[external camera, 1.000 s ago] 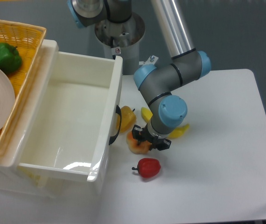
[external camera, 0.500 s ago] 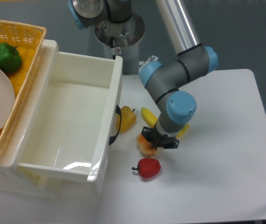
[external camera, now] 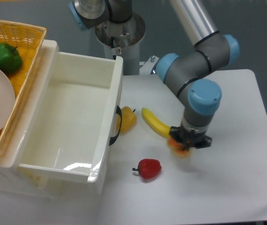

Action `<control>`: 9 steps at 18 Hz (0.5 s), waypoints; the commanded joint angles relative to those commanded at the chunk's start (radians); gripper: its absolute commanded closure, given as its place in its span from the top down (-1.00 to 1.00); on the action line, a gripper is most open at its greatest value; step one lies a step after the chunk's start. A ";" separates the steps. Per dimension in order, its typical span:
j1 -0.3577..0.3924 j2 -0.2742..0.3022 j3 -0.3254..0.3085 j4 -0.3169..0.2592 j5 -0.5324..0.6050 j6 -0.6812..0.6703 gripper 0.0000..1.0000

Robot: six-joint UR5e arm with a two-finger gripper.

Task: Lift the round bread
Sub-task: 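Lift the held bread roll up and away from the banana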

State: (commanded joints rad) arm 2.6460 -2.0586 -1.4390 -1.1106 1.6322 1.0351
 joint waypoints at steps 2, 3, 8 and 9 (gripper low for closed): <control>0.026 0.009 0.009 0.000 0.000 0.049 -1.00; 0.038 0.012 0.020 0.000 0.000 0.060 -1.00; 0.071 -0.003 0.109 -0.060 0.017 0.227 -1.00; 0.078 -0.009 0.127 -0.077 0.052 0.276 -1.00</control>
State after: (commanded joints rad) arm 2.7243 -2.0677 -1.3117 -1.1871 1.6840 1.3111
